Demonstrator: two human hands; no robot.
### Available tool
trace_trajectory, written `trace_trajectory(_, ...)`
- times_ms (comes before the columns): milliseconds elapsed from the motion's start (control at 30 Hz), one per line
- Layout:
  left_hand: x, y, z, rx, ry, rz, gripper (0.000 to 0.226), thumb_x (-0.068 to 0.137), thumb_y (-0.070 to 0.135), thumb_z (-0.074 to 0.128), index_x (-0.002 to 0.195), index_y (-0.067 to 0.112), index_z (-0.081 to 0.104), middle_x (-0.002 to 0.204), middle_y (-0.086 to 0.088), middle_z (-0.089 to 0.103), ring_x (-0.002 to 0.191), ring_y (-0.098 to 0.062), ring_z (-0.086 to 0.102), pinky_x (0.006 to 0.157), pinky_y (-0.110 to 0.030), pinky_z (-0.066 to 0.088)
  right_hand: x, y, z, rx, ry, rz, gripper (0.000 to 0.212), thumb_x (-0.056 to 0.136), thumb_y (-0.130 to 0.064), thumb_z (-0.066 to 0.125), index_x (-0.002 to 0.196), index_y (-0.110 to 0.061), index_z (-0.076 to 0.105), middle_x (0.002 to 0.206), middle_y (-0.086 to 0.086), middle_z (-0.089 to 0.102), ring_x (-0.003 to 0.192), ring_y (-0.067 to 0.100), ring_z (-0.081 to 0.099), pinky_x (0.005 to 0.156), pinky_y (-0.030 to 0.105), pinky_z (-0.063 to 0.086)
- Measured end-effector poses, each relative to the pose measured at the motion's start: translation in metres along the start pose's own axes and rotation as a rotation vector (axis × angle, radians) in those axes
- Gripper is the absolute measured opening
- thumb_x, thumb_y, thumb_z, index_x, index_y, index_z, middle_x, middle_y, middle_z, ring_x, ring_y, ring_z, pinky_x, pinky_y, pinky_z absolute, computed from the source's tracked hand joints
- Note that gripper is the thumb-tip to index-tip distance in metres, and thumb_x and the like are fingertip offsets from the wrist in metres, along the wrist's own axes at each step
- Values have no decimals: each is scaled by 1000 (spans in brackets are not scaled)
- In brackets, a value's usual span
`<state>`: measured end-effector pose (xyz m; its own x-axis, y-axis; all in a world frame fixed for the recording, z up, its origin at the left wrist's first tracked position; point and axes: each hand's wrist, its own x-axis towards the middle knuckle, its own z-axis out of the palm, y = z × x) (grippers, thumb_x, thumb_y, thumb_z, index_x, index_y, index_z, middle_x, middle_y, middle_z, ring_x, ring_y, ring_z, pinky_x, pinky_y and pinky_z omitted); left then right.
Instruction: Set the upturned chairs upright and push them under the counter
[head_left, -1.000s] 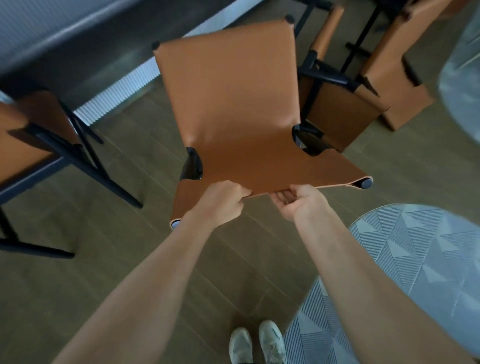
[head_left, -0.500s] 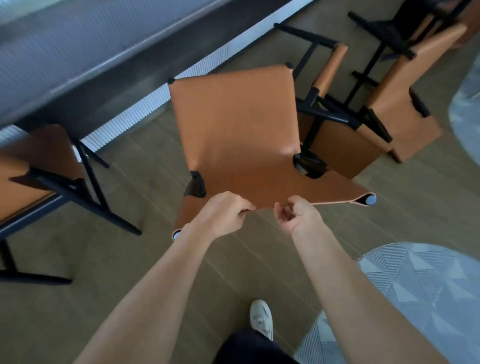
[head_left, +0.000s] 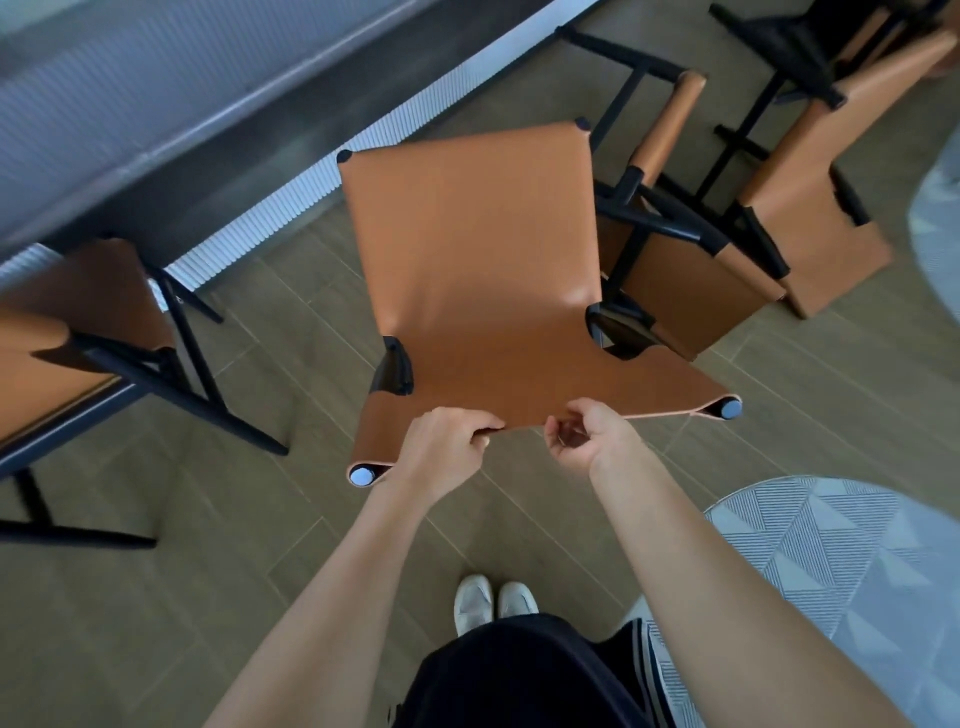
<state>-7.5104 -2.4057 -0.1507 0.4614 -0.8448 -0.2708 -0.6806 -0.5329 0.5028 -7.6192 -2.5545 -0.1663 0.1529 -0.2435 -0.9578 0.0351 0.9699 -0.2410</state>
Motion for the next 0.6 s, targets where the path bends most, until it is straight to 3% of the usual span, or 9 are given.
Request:
trace_trajectory(67,-4,1,4,-159,45,-111,28,91,11,59,112,26,72,115,11,70,111,-10,61,94,-31,49,-2,-1,-2,-23,-11,6,16,97,-15,55,86,-4,49,82,11,51,67,21,52,40,25,50)
trace_trajectory(233,-29,6,2,-912,213,-316,15,89,8,65,90,19,75,93,6,75,96,-6,68,87,-20,50,-11,-5,-5,-66,-19,10,20,99,-23,54,93,-4,55,91,13,66,77,26,63,66,36,55)
trace_trajectory(367,-42,7,-3,-1425,271,-433,14,93,13,61,97,4,71,95,-13,75,95,-23,71,86,-30,55,-17,0,-5,-24,-34,-14,23,101,-22,51,90,-2,53,89,15,63,76,26,62,72,36,53)
trace_trajectory(533,-51,4,13,-1609,49,-768,38,95,33,58,101,-4,66,97,-18,74,91,-28,72,76,-34,57,-14,4,-10,-60,-36,-85,17,101,-21,49,99,-4,52,103,16,64,81,26,63,63,36,51)
trace_trajectory(600,-47,0,18,-1676,38,-885,45,92,37,62,102,-6,66,99,-19,73,94,-29,70,75,-36,57,-12,2,-13,-47,-24,-126,15,99,-18,53,106,-5,50,100,17,62,80,29,62,57,39,51)
